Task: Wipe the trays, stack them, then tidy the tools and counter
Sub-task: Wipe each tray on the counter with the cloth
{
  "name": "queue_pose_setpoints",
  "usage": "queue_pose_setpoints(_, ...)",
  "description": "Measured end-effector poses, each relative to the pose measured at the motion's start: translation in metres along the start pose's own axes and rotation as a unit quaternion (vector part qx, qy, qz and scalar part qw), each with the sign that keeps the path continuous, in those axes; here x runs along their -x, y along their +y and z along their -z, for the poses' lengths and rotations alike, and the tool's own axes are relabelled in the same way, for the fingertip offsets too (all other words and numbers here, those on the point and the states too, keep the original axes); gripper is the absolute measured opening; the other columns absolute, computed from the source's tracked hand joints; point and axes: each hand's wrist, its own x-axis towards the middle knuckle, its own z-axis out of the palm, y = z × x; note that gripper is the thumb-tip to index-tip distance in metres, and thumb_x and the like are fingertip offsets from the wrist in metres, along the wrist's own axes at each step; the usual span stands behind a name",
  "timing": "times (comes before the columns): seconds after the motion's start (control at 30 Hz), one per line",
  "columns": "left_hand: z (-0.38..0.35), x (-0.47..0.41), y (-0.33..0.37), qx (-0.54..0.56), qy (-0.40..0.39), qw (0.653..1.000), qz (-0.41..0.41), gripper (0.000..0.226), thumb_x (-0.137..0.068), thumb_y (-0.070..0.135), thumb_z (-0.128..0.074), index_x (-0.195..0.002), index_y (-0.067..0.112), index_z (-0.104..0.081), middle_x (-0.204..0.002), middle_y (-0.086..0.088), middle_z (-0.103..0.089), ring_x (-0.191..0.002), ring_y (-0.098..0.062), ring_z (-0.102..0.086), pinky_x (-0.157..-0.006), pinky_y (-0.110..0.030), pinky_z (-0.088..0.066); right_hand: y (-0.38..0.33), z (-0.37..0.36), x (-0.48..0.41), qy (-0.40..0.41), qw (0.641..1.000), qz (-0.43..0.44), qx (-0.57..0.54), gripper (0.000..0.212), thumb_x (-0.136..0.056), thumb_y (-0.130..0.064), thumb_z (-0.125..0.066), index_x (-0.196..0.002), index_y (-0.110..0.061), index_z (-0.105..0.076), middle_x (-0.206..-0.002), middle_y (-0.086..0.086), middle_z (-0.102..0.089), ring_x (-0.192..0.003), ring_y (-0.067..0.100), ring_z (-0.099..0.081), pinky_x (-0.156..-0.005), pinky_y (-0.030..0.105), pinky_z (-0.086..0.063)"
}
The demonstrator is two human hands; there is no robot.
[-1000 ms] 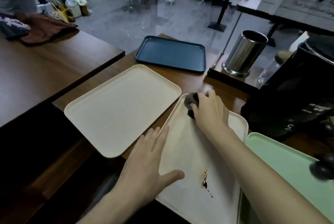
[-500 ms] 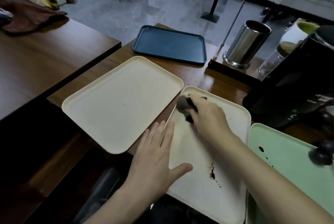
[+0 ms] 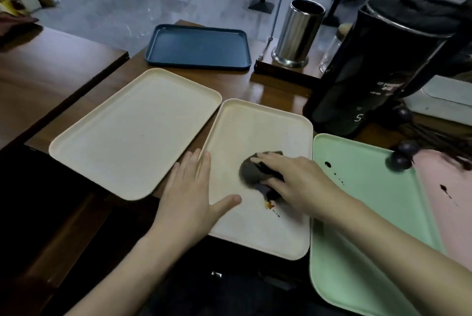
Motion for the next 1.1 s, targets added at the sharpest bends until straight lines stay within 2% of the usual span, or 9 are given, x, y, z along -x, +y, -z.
queue_pose_setpoints(0.13,0.000,-0.002,0.002,-0.006,-0.006,1.000,0.003,0.126,-0.067,0.094,-0.006,-0.163,0.013,0.001,-0.171,-0.008,0.002,-0.157,-0.020,0.007,-0.126,-0.036,0.003,0.008,0.002,-0.029,0.027,0.997,-0.053,0.039,0.031,-0.095,-0.031,-0.056,-0.126,-0.028,-0.057,-0.122,-0.002,-0.066,-0.110,0.033,-0.059,-0.084,0.042,-0.047)
queue_pose_setpoints(0.37,0.006,-0.001,0.005,-0.040,-0.004,0.999,0.009,0.126,-0.068,0.093,-0.009,-0.162,0.010,-0.008,-0.169,-0.013,-0.008,-0.156,-0.025,-0.004,-0.127,-0.041,-0.008,-0.014,-0.004,0.060,-0.062,0.992,0.110,-0.013,0.051,-0.095,-0.025,-0.058,-0.144,-0.036,-0.047,-0.147,-0.017,-0.048,-0.134,0.009,-0.045,-0.099,0.038,-0.046)
queue_pose_setpoints(0.43,0.010,0.002,0.007,-0.049,-0.011,0.999,0.012,0.124,-0.070,0.094,-0.014,-0.162,0.010,-0.008,-0.169,-0.014,-0.008,-0.156,-0.026,-0.004,-0.126,-0.040,-0.006,-0.007,0.001,0.055,-0.069,0.990,0.125,0.002,0.054,-0.096,-0.025,-0.058,-0.147,-0.038,-0.045,-0.149,-0.018,-0.048,-0.134,0.013,-0.047,-0.102,0.039,-0.045)
queue_pose_setpoints(0.57,0.016,0.004,0.008,-0.019,-0.023,0.999,0.014,0.112,-0.083,0.084,-0.042,-0.163,0.013,-0.008,-0.170,-0.012,-0.007,-0.157,-0.025,0.000,-0.126,-0.037,-0.004,0.023,0.007,0.010,-0.014,0.997,0.055,0.049,0.033,-0.094,-0.031,-0.058,-0.127,-0.033,-0.058,-0.123,-0.005,-0.067,-0.111,0.031,-0.061,-0.083,0.041,-0.050)
queue_pose_setpoints(0.7,0.020,0.006,0.013,-0.022,-0.028,0.999,0.031,0.110,-0.085,0.082,-0.045,-0.164,0.014,-0.006,-0.171,-0.011,-0.003,-0.157,-0.024,0.001,-0.127,-0.037,-0.003,0.022,0.009,0.007,-0.001,0.995,0.053,0.079,0.022,-0.094,-0.031,-0.057,-0.116,-0.025,-0.057,-0.107,0.001,-0.069,-0.101,0.034,-0.061,-0.077,0.043,-0.050)
queue_pose_setpoints(0.87,0.026,0.005,0.018,-0.031,-0.047,0.997,0.044,0.109,-0.086,0.080,-0.046,-0.164,0.016,-0.005,-0.171,-0.010,0.006,-0.157,-0.022,0.004,-0.127,-0.037,-0.003,-0.001,0.003,0.066,-0.097,0.978,0.180,0.027,0.044,-0.091,-0.034,-0.053,-0.135,-0.028,-0.054,-0.136,-0.011,-0.059,-0.122,0.022,-0.058,-0.093,0.044,-0.050)
queue_pose_setpoints(0.97,0.024,0.004,0.022,-0.040,-0.056,0.996,0.056,0.106,-0.089,0.077,-0.046,-0.163,0.015,-0.004,-0.170,-0.013,0.009,-0.157,-0.025,0.006,-0.127,-0.039,-0.003,0.009,0.010,0.062,-0.113,0.976,0.183,0.023,0.052,-0.095,-0.026,-0.058,-0.146,-0.032,-0.048,-0.148,-0.017,-0.050,-0.133,0.016,-0.050,-0.102,0.040,-0.046)
queue_pose_setpoints(1.03,0.020,0.006,0.026,-0.043,-0.058,0.995,0.070,0.102,-0.092,0.074,-0.043,-0.163,0.013,-0.004,-0.170,-0.016,0.009,-0.157,-0.028,0.005,-0.126,-0.040,-0.003,0.017,0.014,0.056,-0.082,0.986,0.142,0.039,0.040,-0.095,-0.025,-0.058,-0.134,-0.034,-0.054,-0.138,-0.019,-0.057,-0.124,0.020,-0.057,-0.094,0.041,-0.049)
queue_pose_setpoints(1.1,0.016,0.008,0.026,-0.042,-0.046,0.996,0.070,0.100,-0.093,0.073,-0.042,-0.163,0.012,-0.006,-0.169,-0.018,0.007,-0.157,-0.030,0.003,-0.126,-0.042,-0.004,0.011,0.016,0.057,-0.043,0.989,0.113,0.086,0.015,-0.093,-0.028,-0.056,-0.105,-0.032,-0.048,-0.116,-0.016,-0.061,-0.106,0.023,-0.063,-0.080,0.042,-0.051)
